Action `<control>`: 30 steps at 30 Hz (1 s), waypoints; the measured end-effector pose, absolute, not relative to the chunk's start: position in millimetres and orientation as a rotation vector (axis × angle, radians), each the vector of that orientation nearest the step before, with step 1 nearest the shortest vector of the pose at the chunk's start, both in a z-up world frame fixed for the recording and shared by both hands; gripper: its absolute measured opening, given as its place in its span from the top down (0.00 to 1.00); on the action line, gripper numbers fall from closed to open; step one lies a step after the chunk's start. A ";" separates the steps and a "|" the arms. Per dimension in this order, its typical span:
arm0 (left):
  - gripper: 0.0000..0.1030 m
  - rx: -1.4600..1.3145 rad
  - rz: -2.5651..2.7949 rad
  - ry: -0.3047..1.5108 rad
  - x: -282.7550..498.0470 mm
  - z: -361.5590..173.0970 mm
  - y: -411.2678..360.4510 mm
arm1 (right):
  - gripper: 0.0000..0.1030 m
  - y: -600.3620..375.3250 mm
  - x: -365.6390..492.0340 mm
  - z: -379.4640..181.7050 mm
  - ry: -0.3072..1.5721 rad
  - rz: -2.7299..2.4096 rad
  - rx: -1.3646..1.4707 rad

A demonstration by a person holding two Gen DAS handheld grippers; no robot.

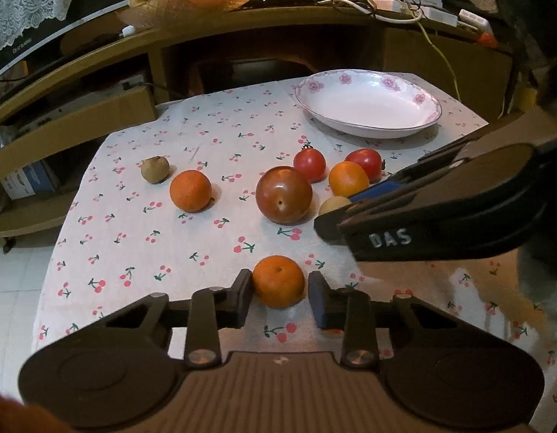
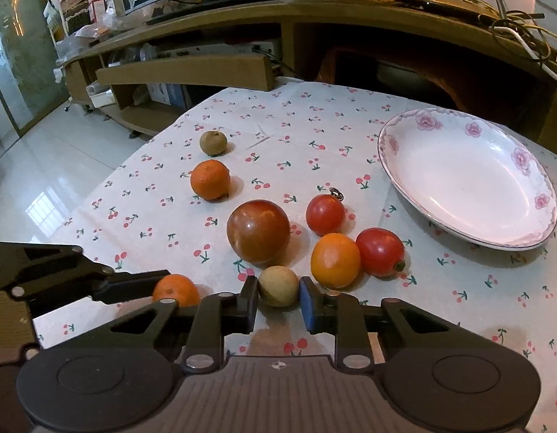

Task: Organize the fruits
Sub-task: 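Carry both fruits over the white plate and open both tools to drop them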

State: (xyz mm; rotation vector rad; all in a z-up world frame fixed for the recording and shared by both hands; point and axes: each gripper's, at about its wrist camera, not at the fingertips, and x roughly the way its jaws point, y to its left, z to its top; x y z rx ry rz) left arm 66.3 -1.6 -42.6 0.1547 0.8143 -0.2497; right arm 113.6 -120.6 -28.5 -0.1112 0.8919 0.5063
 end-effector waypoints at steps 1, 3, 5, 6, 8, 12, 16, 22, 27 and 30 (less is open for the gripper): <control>0.65 0.163 -0.249 0.814 66.1 -42.3 -2.7 | 0.75 -122.5 112.2 -26.7 0.887 0.502 -0.112; 0.66 0.157 -0.245 0.820 67.5 -42.0 -3.2 | 0.75 -128.0 110.0 -23.2 0.885 0.495 -0.101; 0.66 0.146 -0.242 0.824 70.0 -41.4 -4.4 | 0.75 -134.3 107.6 -19.4 0.879 0.483 -0.089; 0.66 0.137 -0.243 0.824 71.4 -40.6 -5.1 | 0.75 -138.2 106.1 -16.5 0.871 0.476 -0.084; 0.66 0.118 -0.245 0.821 72.7 -36.3 -7.3 | 0.75 -146.8 102.7 -8.7 0.852 0.461 -0.072; 0.66 0.099 -0.251 0.795 75.8 -19.3 -17.7 | 0.75 -170.4 102.0 8.5 0.806 0.401 -0.045; 0.66 0.083 -0.285 0.763 90.2 0.7 -33.3 | 0.75 -192.6 115.5 21.1 0.780 0.335 -0.002; 0.66 0.088 -0.329 0.740 141.8 8.7 -53.0 | 0.75 -209.9 148.5 19.4 0.773 0.268 0.021; 0.66 0.079 -0.333 0.747 175.6 2.1 -65.6 | 0.75 -223.7 170.1 4.3 0.810 0.226 0.034; 0.66 0.084 -0.344 0.739 185.4 1.0 -75.7 | 0.75 -227.8 177.8 -4.0 0.828 0.211 0.021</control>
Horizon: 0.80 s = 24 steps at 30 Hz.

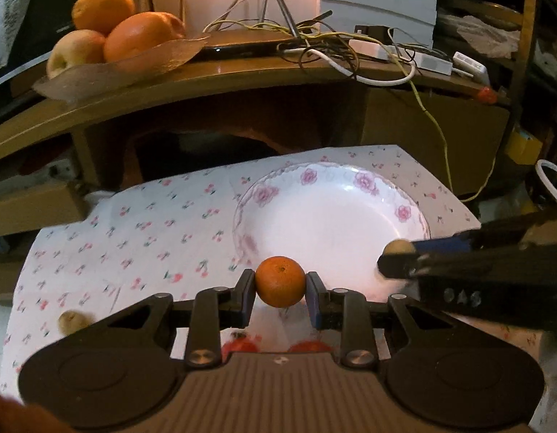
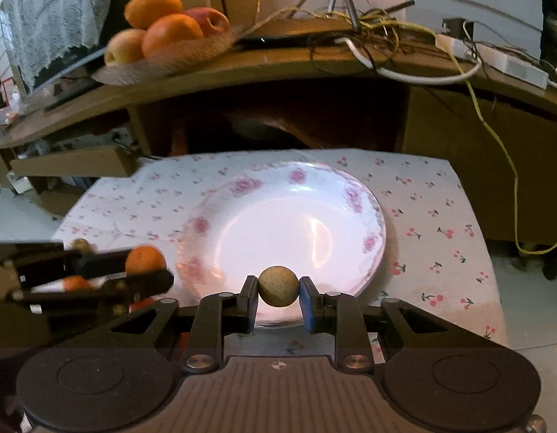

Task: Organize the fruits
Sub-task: 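Carry both fruits over the white plate and open both tools to drop them, then lift both open tools away from the plate toward the loose fruits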

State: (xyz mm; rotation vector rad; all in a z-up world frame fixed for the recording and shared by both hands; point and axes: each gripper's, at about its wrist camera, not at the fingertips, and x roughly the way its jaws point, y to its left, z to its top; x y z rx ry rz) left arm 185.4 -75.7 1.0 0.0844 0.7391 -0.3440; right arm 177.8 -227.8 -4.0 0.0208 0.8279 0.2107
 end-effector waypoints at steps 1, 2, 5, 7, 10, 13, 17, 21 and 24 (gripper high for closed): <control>0.66 0.084 -0.352 0.737 187.8 0.8 -78.8 | 0.75 -228.9 181.3 -4.2 0.828 0.209 0.023; 0.66 0.091 -0.360 0.734 189.1 0.5 -81.8 | 0.75 -228.6 183.5 -4.9 0.827 0.211 0.026; 0.66 0.115 -0.369 0.733 192.5 -2.6 -88.2 | 0.75 -228.0 187.8 -6.3 0.818 0.210 0.016; 0.66 0.107 -0.368 0.752 195.9 -6.6 -87.9 | 0.75 -229.9 191.5 -8.2 0.822 0.210 0.022; 0.66 0.112 -0.364 0.755 196.9 -9.5 -88.4 | 0.74 -229.1 194.9 -10.1 0.824 0.212 0.010; 0.66 0.113 -0.362 0.755 198.4 -9.8 -88.7 | 0.73 -229.5 196.3 -10.1 0.819 0.212 0.008; 0.66 0.107 -0.365 0.756 199.2 -10.0 -88.9 | 0.70 -231.6 194.7 -8.4 0.806 0.206 0.008; 0.65 0.105 -0.358 0.749 198.5 -8.3 -88.4 | 0.67 -234.2 195.1 -7.0 0.799 0.201 0.018; 0.61 0.102 -0.355 0.735 198.1 -4.8 -87.4 | 0.65 -237.3 194.2 -4.1 0.790 0.197 0.029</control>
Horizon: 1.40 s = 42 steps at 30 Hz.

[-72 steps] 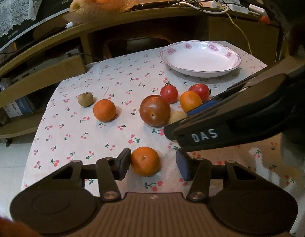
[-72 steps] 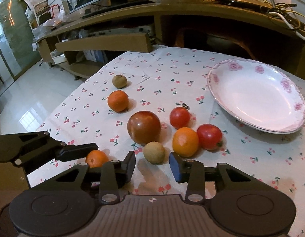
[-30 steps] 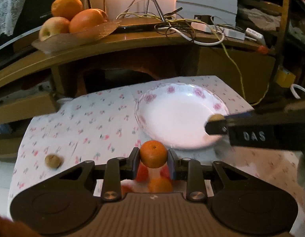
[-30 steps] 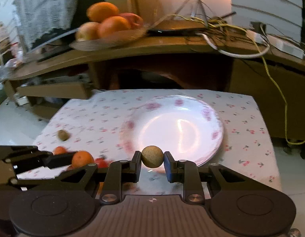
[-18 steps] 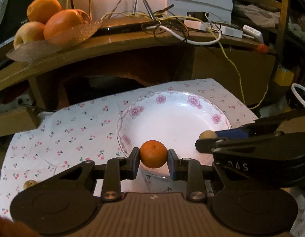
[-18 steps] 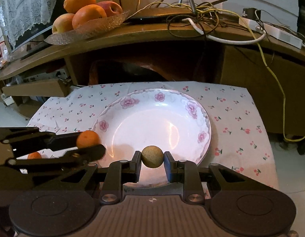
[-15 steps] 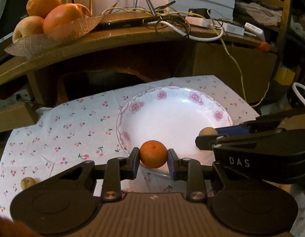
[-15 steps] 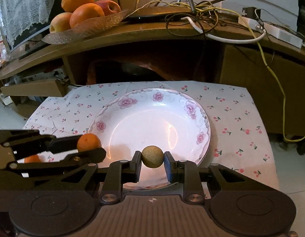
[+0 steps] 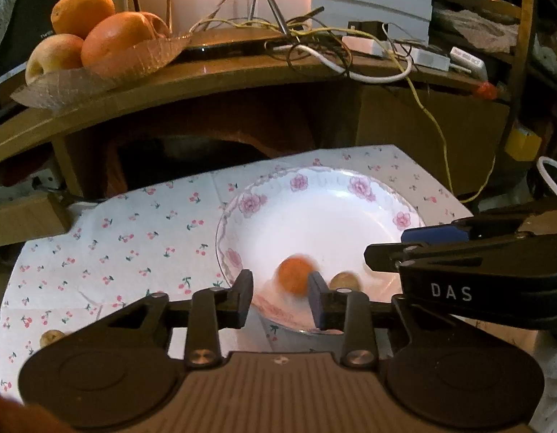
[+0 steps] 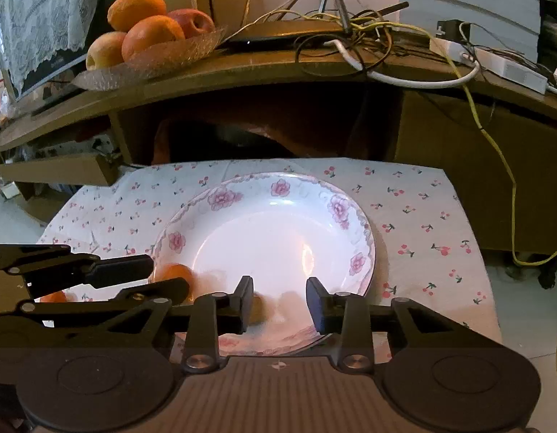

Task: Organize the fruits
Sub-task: 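Lift both open tools away from the plate toward the loose fruits, then grasp the large dark red tomato with the left tool while the right tool grasps a tangerine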

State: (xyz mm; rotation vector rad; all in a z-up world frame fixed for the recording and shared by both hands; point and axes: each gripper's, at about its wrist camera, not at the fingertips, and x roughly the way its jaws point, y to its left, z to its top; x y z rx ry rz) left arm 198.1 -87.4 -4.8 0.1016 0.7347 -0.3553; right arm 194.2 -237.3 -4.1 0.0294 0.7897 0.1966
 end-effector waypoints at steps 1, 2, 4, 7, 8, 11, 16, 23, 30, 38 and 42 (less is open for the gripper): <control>0.61 0.101 -0.353 0.730 198.2 -3.3 -87.1 | 0.65 -237.9 193.5 -2.8 0.786 0.193 0.033; 0.61 0.101 -0.351 0.728 198.2 -1.9 -86.7 | 0.65 -239.0 192.9 -1.5 0.781 0.188 0.037; 0.60 0.097 -0.348 0.723 196.9 1.1 -84.0 | 0.65 -241.2 192.1 0.8 0.774 0.180 0.048; 0.60 0.095 -0.332 0.715 194.4 5.6 -78.2 | 0.65 -244.1 190.1 3.1 0.767 0.167 0.062; 0.60 0.090 -0.326 0.715 194.0 7.7 -75.6 | 0.65 -244.5 189.1 4.1 0.765 0.165 0.065; 0.59 0.077 -0.320 0.709 190.5 14.2 -66.9 | 0.65 -243.2 185.2 7.3 0.759 0.174 0.066; 0.57 0.084 -0.316 0.706 179.9 19.0 -52.0 | 0.64 -235.3 176.5 10.3 0.755 0.214 0.053; 0.56 0.083 -0.318 0.737 168.4 17.0 -32.9 | 0.64 -219.2 166.0 10.1 0.775 0.279 0.030; 0.56 0.100 -0.331 0.752 152.5 15.5 -11.5 | 0.63 -202.5 156.0 2.4 0.816 0.358 -0.006; 0.56 0.118 -0.350 0.776 138.6 7.5 12.6 | 0.63 -186.6 146.1 -3.8 0.855 0.437 -0.023; 0.56 0.140 -0.377 0.799 133.0 -0.3 12.6 | 0.63 -175.1 138.6 -10.1 0.882 0.492 -0.045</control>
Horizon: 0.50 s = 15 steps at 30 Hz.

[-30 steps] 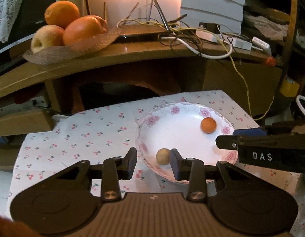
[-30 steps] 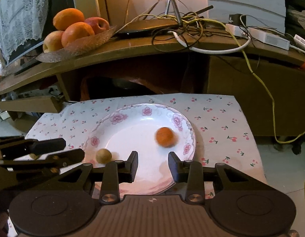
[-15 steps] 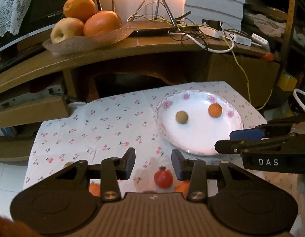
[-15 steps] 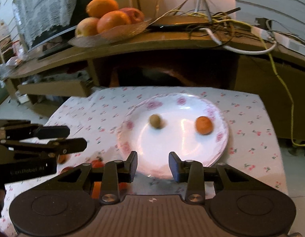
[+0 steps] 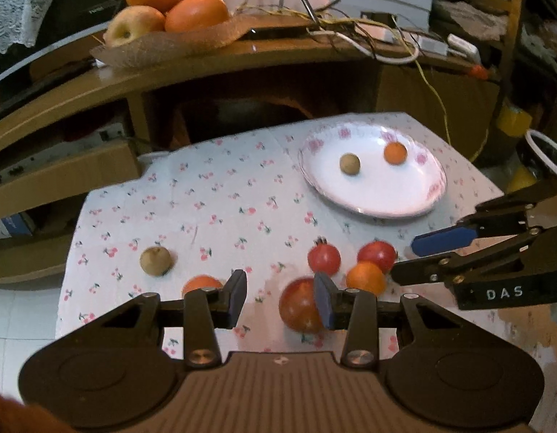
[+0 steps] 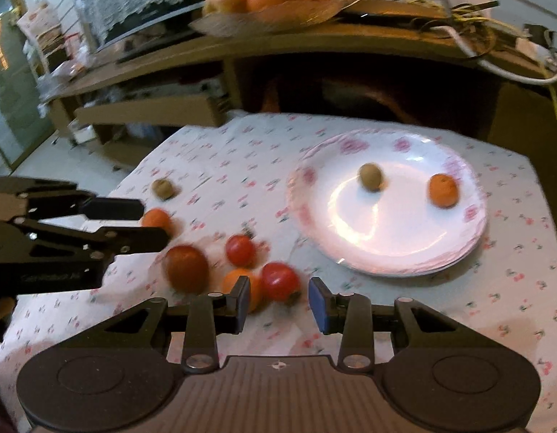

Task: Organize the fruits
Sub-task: 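Grasp the large dark red tomato with the left tool while the right tool grasps a tangerine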

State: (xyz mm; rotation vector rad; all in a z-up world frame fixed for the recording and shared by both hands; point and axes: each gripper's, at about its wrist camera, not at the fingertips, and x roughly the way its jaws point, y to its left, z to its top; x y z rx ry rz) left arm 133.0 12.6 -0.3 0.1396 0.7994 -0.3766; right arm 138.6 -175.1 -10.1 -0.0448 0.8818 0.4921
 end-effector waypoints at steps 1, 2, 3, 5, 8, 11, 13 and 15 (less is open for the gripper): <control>0.56 0.148 -0.385 0.802 131.1 -1.7 11.6 | 0.63 -172.1 137.6 -11.4 0.885 0.503 -0.052; 0.56 0.158 -0.394 0.803 130.0 -2.9 10.0 | 0.63 -169.1 137.1 -12.5 0.889 0.512 -0.059; 0.56 0.169 -0.402 0.803 128.5 -3.6 8.2 | 0.63 -167.1 136.5 -13.3 0.891 0.522 -0.065; 0.56 0.195 -0.421 0.802 125.2 -4.9 5.4 | 0.63 -163.1 135.6 -14.8 0.895 0.538 -0.070; 0.56 0.210 -0.442 0.808 122.6 -6.0 4.1 | 0.63 -159.9 135.6 -17.8 0.907 0.549 -0.071; 0.55 0.222 -0.445 0.816 121.7 -7.9 5.0 | 0.63 -157.7 135.7 -20.6 0.920 0.557 -0.065; 0.55 0.219 -0.444 0.823 122.9 -9.1 7.0 | 0.63 -155.7 135.9 -22.6 0.926 0.560 -0.066; 0.55 0.218 -0.444 0.824 122.8 -9.4 8.3 | 0.63 -153.8 136.5 -25.2 0.935 0.562 -0.065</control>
